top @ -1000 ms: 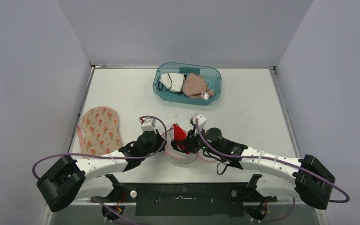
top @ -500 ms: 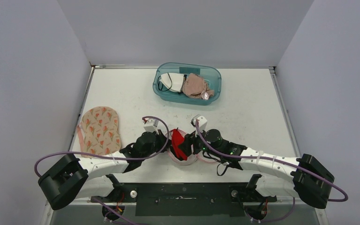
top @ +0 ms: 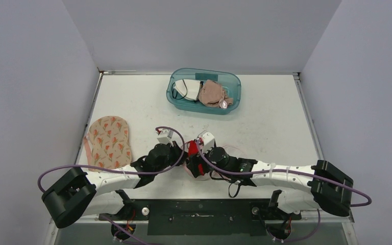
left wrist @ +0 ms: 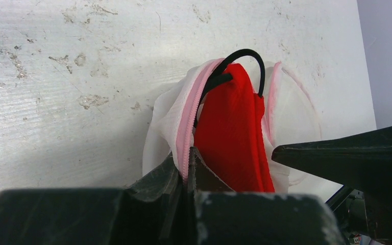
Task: Unzip the laundry bag and remove the bra
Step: Pick up the bra from the laundry bag.
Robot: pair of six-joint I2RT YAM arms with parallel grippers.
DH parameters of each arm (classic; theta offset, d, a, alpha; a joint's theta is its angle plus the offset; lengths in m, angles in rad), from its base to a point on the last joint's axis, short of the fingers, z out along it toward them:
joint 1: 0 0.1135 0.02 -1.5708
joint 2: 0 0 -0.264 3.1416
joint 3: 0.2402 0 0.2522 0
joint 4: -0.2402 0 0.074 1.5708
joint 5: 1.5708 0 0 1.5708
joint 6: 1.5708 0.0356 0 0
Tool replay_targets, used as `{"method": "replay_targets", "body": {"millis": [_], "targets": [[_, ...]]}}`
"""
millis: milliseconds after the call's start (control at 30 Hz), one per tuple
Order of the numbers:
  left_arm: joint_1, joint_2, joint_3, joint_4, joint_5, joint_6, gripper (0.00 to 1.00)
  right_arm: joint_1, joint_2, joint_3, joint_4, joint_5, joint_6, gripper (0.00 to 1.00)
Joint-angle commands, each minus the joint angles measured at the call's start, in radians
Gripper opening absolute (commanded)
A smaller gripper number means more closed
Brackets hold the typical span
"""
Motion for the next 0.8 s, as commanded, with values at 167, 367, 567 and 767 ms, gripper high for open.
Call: {"method": "replay_targets", "body": {"millis": [167,367,567,767], "targets": [[-0.007,-0.007,0.0,0.056,0.01,-0.008,0.0,0.04,0.077,0.085,0.004,0.207,0.014,0.73],[-0.009,-0.009,0.003,0.055,0.01,-0.009,0.0,0.039,0.104,0.099,-0.002,0.209,0.012,0.47],[-0.009,-0.015,0.006,0.046,0.01,-0.008,0.0,0.039,0.113,0.101,-0.016,0.208,0.009,0.29],[-0.009,-0.03,0.016,0.019,0.0,-0.005,0.0,0.039,0.041,0.072,-0.018,0.17,-0.02,0.05]]}}
